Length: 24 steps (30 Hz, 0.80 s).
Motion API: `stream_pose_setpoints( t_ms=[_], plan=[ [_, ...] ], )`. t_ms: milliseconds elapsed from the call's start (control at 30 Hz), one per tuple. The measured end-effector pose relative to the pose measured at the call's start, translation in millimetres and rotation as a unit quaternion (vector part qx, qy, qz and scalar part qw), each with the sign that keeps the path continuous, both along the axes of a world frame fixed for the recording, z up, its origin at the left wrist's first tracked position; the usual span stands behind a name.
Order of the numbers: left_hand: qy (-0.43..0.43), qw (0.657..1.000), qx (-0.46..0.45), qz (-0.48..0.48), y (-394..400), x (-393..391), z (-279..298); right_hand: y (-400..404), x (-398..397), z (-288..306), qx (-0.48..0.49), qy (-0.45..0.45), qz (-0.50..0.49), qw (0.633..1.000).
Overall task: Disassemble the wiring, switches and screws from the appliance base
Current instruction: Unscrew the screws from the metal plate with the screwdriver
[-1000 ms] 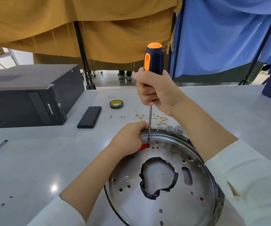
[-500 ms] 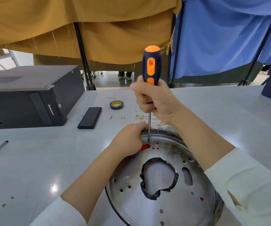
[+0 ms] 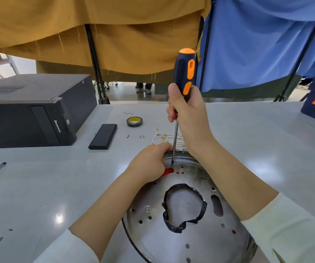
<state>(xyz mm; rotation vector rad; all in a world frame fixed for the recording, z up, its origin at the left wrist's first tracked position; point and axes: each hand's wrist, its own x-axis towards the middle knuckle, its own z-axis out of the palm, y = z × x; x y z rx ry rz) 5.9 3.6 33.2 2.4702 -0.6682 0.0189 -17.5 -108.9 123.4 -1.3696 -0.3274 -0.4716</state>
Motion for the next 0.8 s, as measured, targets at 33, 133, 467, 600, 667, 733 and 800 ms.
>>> stream_pose_setpoints(
  t_ms=[33, 133, 467, 600, 667, 733, 800],
  plan=[
    [-0.002, 1.0, 0.003, 0.002, 0.1, -0.1, 0.0, -0.6, 0.4, 1.3, -0.009, -0.003, 0.056, 0.998],
    [-0.003, 1.0, 0.006, 0.005, -0.2, -0.5, 0.3, -4.1, 4.2, 5.9, -0.011, 0.018, 0.133, 0.991],
    [0.006, 1.0, -0.005, 0.0, 0.4, -1.1, 0.7, -14.5, 6.6, -7.5, 0.123, 0.009, 0.177, 0.976],
    [0.002, 1.0, -0.004, 0.001, 0.7, -2.2, 1.0, -17.7, 7.8, -12.8, 0.146, 0.011, 0.18, 0.973],
    [0.002, 1.0, -0.005, 0.001, 0.7, -2.0, 0.9, -18.2, 7.8, -14.5, 0.131, 0.018, 0.19, 0.973],
    [0.003, 1.0, 0.0, 0.001, 0.5, -1.5, 0.9, -16.4, 7.3, -15.5, 0.115, 0.023, 0.203, 0.972],
    [0.002, 1.0, 0.007, 0.002, 0.3, -1.2, 0.6, -14.0, 6.6, -17.0, 0.104, 0.019, 0.208, 0.972]
  ],
)
